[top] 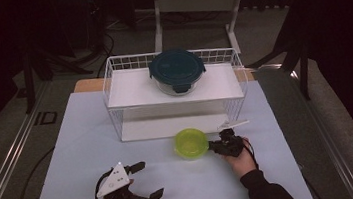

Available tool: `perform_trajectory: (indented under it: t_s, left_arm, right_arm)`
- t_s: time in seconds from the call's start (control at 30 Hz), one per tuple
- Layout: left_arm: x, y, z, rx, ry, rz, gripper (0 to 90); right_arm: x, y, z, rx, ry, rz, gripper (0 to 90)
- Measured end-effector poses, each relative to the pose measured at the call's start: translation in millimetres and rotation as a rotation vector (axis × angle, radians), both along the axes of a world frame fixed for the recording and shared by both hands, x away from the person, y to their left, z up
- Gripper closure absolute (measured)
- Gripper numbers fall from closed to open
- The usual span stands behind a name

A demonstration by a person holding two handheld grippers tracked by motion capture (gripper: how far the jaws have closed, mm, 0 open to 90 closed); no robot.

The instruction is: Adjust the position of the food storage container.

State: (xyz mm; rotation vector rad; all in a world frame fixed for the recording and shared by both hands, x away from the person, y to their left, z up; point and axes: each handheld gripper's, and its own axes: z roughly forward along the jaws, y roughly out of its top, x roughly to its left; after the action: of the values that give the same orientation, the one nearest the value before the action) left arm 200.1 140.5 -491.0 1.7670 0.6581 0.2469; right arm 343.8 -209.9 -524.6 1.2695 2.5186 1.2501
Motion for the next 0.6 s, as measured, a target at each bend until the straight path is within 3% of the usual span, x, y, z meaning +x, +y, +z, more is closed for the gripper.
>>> perform_trajectory:
  t_s: [0.6]
  left_arm:
    - [0.0,0.5,0.1,0.000,-0.002,0.000,0.6]
  right_arm:
    - [-6.1,32.4,-5.0,0.004,0.018,0.079,90.0]
